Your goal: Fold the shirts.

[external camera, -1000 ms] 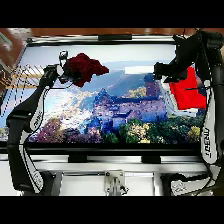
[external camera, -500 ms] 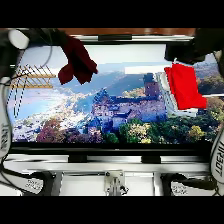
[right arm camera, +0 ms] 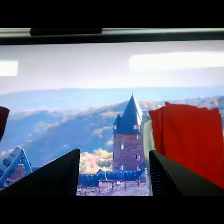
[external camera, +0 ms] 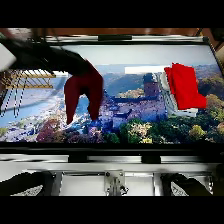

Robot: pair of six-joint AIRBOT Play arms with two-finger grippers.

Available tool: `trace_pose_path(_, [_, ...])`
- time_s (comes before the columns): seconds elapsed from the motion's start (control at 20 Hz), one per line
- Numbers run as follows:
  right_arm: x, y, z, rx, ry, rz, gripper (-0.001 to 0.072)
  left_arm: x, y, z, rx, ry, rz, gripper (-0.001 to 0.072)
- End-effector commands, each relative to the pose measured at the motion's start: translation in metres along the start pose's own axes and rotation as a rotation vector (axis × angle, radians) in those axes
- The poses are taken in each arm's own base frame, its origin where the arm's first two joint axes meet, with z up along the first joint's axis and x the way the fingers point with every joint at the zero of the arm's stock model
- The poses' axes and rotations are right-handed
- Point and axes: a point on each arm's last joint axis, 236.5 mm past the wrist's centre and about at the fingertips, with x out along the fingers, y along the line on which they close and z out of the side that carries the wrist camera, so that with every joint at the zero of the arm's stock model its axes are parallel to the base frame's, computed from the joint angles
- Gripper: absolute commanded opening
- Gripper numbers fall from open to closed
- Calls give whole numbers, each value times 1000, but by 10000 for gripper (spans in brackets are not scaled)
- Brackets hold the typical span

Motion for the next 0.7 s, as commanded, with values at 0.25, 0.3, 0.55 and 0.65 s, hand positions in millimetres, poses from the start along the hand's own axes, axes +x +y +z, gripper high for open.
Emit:
trace_pose_path(0.25, [-1, -6, -67, -16, 292, -25, 539, 107, -85, -131, -145, 261, -105, 678])
trace_pose_path(0.3, [8, -7, -75, -20, 336, -29, 539, 99, -62, -130, -164, 285, -71, 675])
trace_pose_path(0.55, [78, -3, -153, -75, 669, -4, 539, 14, 97, -164, -366, 428, 160, 676])
trace_pose_path(0.65, [100, 12, -203, -66, 817, 73, 539, -10, 140, -217, -502, 482, 234, 676])
